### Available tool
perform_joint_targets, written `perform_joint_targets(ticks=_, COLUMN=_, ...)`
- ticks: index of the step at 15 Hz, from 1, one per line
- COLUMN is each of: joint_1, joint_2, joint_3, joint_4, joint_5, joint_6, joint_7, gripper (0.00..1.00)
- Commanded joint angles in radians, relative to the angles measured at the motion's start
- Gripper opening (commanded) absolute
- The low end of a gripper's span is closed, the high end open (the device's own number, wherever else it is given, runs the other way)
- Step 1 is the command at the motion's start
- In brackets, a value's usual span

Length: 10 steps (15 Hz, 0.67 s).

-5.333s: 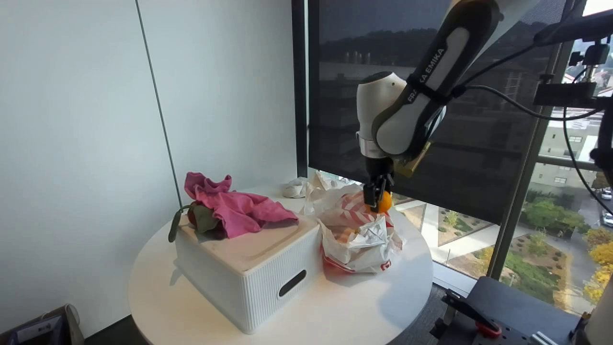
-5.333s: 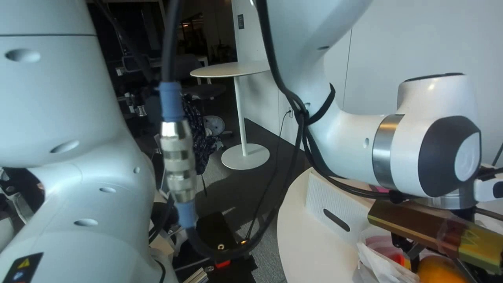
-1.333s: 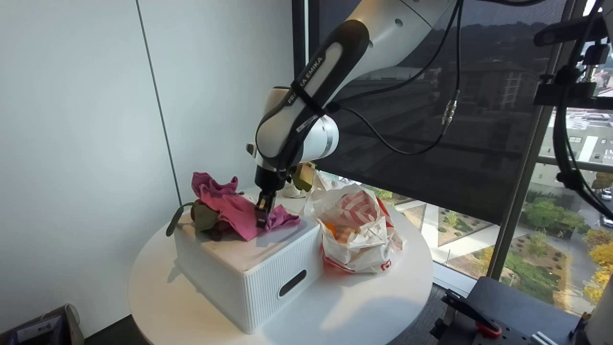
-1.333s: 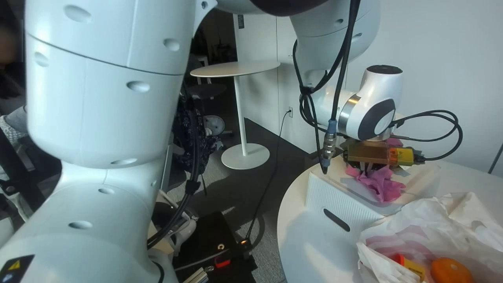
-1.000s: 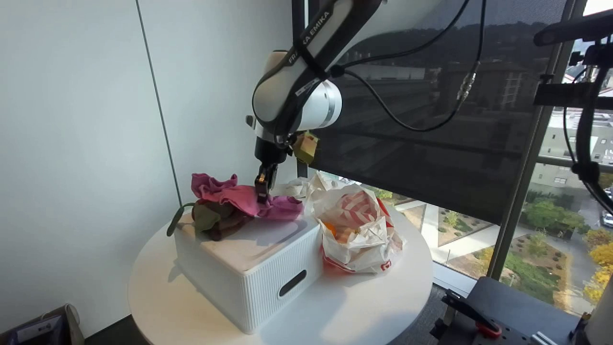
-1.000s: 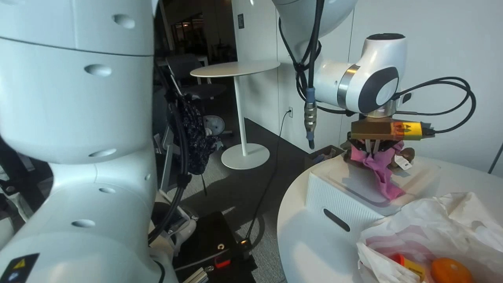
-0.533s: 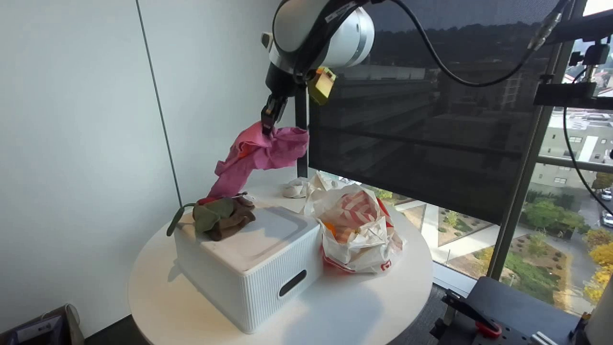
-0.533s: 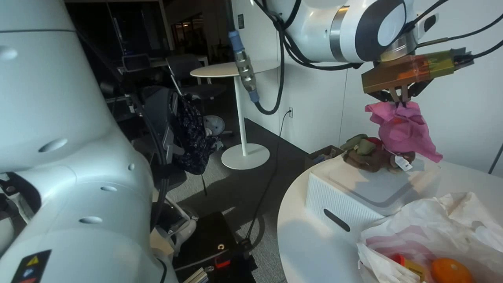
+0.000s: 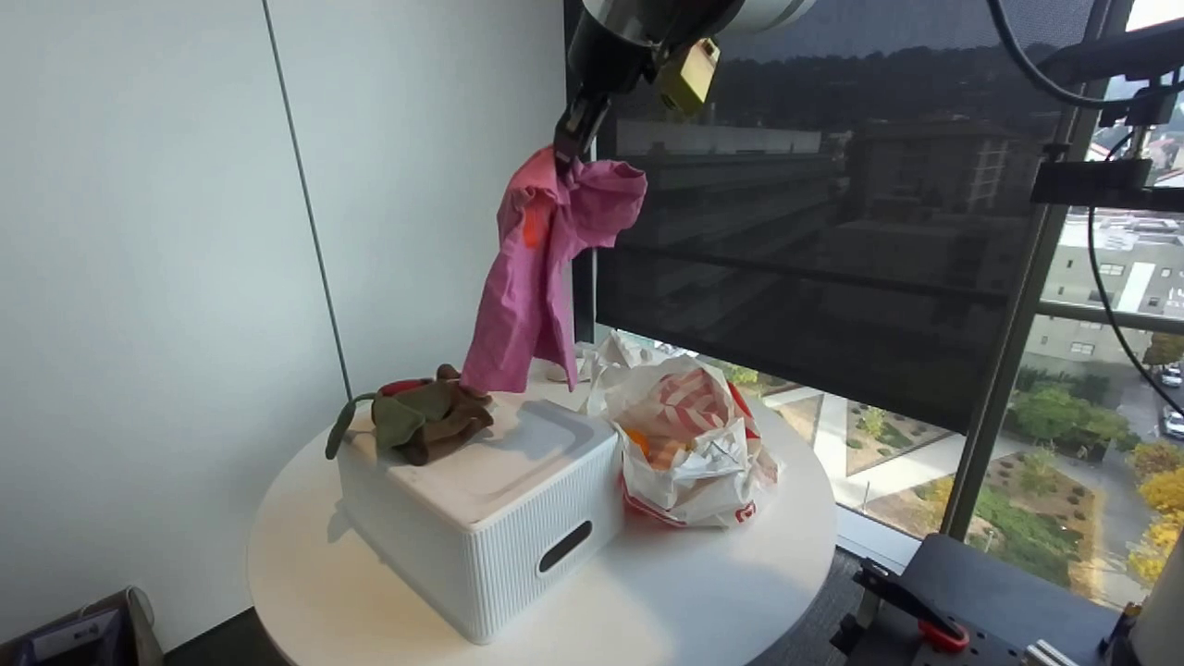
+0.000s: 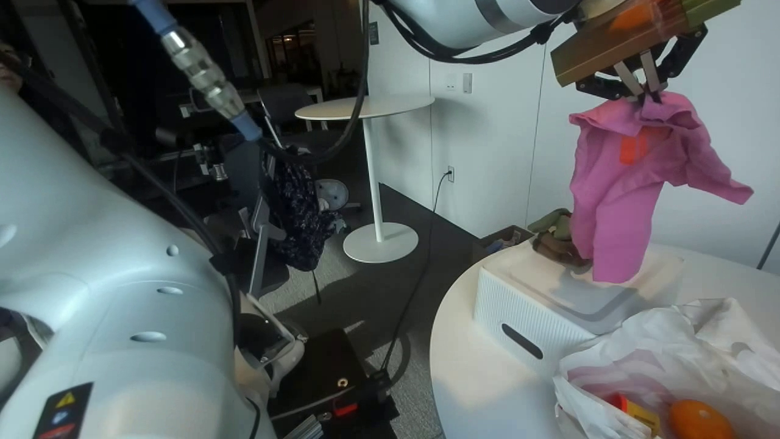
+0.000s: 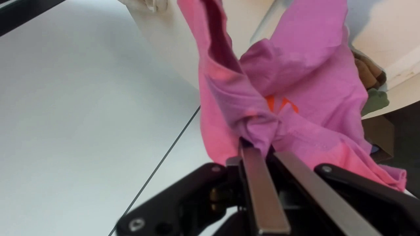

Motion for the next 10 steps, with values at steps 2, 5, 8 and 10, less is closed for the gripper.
perform_joint_targets(ticks=2, joint_1=0.020, joint_2=-0.134, joint_3=-0.038, joint_4=-0.073, joint_5=-0.072, joint_6=-0.021, joint_7=0.053, gripper=0.02)
perform_joint_targets(ticks=5, joint_1=0.002, joint_2=-0.188, joint_3=-0.052, joint_4=-0.108, joint_5=-0.104, joint_6=-0.043, joint_7=0.086, gripper=0.02)
perform_joint_targets(ticks=8, joint_1=-0.023, joint_2=-0.235, joint_3=-0.060, joint_4=-0.141, joint_5=-0.141, joint_6=-0.068, joint_7=0.126, gripper=0.02)
perform_joint_targets(ticks=10, joint_1=-0.066, joint_2=-0.264, joint_3=-0.047, joint_4=-0.158, joint_5=-0.191, joint_6=-0.079, joint_7=0.173, gripper=0.02)
